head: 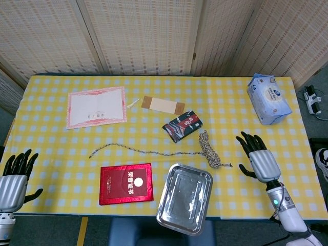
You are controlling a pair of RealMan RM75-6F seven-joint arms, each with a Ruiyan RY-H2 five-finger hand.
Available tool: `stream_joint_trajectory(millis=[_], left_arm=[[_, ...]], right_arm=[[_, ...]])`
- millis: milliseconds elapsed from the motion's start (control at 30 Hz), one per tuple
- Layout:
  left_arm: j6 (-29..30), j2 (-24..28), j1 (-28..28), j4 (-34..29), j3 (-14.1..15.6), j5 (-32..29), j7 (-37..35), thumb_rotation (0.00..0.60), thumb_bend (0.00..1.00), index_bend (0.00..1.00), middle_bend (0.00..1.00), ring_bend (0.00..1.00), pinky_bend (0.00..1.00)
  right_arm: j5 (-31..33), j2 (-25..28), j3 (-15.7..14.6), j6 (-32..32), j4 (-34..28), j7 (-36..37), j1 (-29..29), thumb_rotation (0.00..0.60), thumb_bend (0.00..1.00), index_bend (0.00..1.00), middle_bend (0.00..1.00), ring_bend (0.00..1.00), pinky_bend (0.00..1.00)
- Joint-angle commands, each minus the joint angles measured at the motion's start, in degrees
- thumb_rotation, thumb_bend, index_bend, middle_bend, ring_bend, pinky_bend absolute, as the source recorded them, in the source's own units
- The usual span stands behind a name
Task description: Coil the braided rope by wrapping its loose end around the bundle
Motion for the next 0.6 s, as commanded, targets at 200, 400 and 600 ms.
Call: stream_joint_trajectory(millis=[200,400,600], left_arm=[[-0.3,0.2,0.4,0.3,0.4,-0.2,-1.0,0.6,0.13,0.01,0.01,0.03,0.0],[-1.3,0.7,0.3,0.3,0.9,-0.1,-2.3,0.6,0.13,0.01,0.01,0.03,0.0],[-1.5,0.8,0.2,0.5,0.9,0.0,-2.9,0.6,0.13,0.01,0.01,0.03,0.0]], right_arm=[[8.0,-6.1,2.7,-9.5,0.7,-3.6,6.5,0.6,0.35,0.0,0.0,0.0,0.0],[11.8,-11.8,3.9,-11.4,4.9,-4.7,9.4,0.6,0.24,0.0,0.0,0.0,0.0],[13.4,-16.8,4.6,-11.9,10.8,-3.3,11.3,0.6,0.21,0.0,0.0,0.0,0.0]])
